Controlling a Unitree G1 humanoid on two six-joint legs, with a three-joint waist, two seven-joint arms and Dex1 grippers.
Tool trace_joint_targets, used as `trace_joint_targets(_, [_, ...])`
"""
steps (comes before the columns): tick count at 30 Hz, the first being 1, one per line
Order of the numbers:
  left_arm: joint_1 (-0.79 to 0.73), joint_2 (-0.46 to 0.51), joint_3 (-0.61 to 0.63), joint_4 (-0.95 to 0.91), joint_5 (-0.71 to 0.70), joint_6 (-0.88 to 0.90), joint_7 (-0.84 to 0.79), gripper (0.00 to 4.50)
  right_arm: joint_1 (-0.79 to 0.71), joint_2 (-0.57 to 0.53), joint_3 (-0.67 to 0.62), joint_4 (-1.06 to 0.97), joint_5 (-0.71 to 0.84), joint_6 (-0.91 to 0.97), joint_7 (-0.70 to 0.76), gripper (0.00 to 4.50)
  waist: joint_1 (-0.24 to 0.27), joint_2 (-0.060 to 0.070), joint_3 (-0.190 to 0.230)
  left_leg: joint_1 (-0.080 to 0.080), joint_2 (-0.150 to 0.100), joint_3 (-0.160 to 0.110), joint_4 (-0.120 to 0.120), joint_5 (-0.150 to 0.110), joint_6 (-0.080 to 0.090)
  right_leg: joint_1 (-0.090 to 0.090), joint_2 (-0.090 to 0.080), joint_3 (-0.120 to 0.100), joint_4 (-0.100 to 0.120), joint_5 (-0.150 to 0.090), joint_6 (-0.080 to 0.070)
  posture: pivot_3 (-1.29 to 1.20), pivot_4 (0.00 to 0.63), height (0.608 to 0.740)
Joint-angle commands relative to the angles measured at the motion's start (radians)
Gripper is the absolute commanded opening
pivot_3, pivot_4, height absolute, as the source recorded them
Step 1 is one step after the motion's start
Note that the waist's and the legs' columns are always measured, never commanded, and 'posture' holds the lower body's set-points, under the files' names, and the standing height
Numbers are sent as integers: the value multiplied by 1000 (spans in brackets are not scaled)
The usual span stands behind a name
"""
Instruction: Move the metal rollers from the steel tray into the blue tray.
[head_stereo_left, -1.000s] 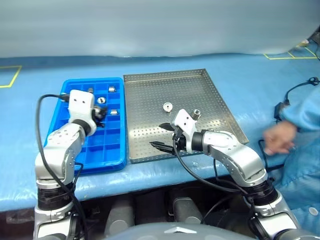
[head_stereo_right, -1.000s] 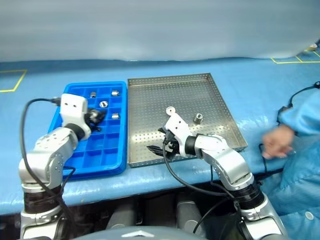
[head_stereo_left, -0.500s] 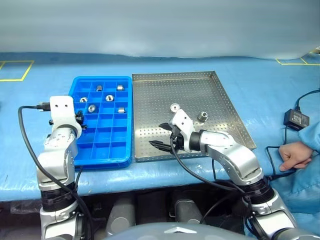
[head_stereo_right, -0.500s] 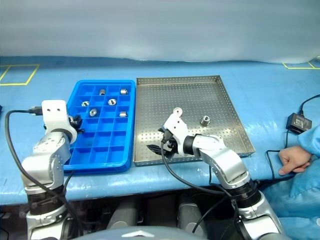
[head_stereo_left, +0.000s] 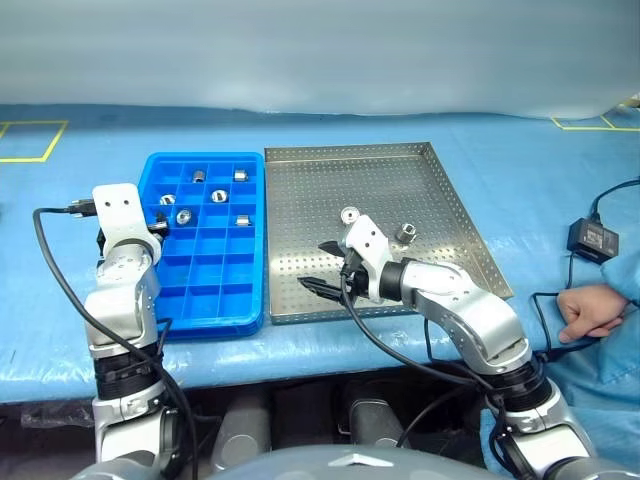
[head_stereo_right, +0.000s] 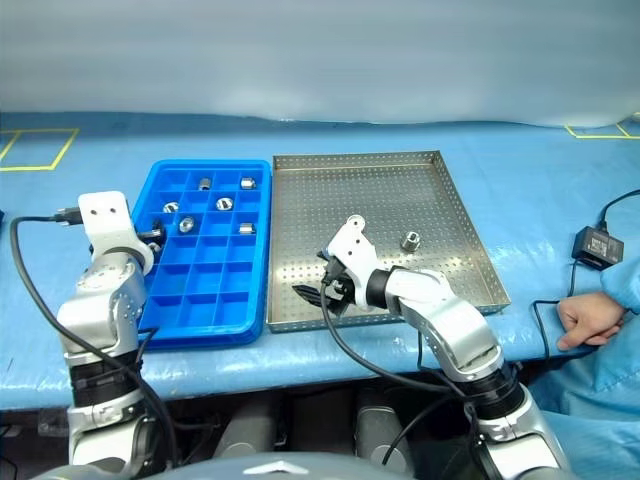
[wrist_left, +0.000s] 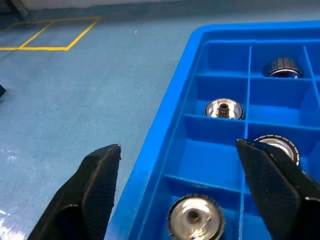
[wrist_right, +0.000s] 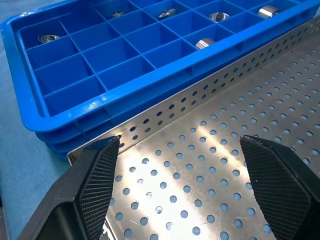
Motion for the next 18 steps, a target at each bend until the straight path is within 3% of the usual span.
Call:
trace_joint_targets(1, [-22,-18,-16,-37,-35,-63,-31,4097,1,1,-24,-43,-2,-9,-19,4070,-4,0,0,0,0,0,0,0,0,0,0,0,0,0,0,-9,150,740])
trace_joint_targets(7, [-44,-10,-211,-116,-280,-27,-402,4097,5,-68,-93,-86,-22,23,-59,4070,-7,0,0,-1,-1,0,2,0,0,0,-1,0,0,0,0,-50,150,740])
trace_joint_targets(13, [-141,81,-484,25,-242,-65,-592,4097,69,-196,-145,-153,-13,53,-19,4070,-36,0,0,0,-1,0,1,0,0,0,0,0,0,0,0,-100,150,740])
trace_joint_targets(18, [-205,67,-602,159,-231,-118,-695,4097,114,-191,-174,-187,-19,83,-79,4070,-72,1,0,1,0,0,0,0,0,-1,2,1,1,-1,-1,-174,150,740])
